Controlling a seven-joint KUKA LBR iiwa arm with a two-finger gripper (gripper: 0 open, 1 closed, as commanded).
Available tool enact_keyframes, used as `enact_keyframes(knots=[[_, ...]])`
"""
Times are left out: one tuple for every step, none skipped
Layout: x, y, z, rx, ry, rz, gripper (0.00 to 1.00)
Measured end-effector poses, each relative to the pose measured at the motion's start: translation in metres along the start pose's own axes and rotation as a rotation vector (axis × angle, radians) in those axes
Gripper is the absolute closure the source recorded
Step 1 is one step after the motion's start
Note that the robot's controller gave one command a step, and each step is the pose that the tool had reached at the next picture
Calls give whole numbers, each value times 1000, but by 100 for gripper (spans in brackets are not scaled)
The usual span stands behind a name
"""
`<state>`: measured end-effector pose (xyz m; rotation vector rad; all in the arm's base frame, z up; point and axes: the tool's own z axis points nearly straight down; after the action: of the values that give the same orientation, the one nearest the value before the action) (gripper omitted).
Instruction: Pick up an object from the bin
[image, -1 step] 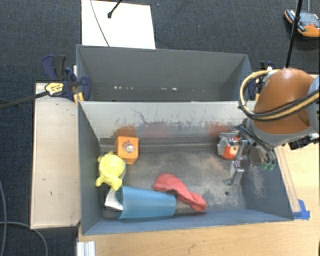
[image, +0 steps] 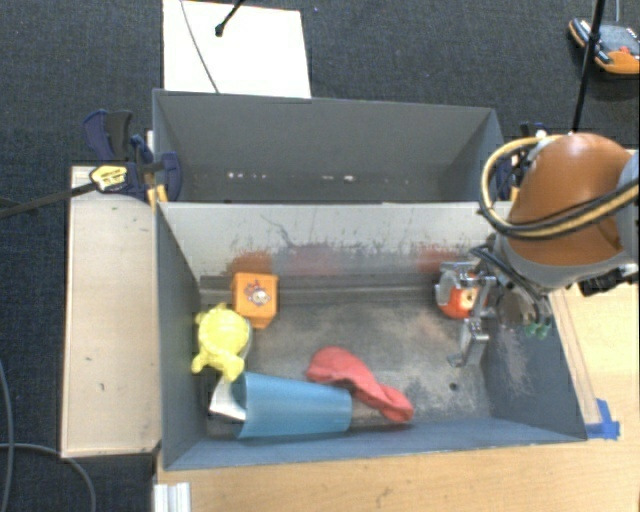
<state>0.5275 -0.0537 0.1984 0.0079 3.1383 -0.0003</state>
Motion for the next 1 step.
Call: enact_keyframes(knots=[[17,62,25,-1,0,45,0]])
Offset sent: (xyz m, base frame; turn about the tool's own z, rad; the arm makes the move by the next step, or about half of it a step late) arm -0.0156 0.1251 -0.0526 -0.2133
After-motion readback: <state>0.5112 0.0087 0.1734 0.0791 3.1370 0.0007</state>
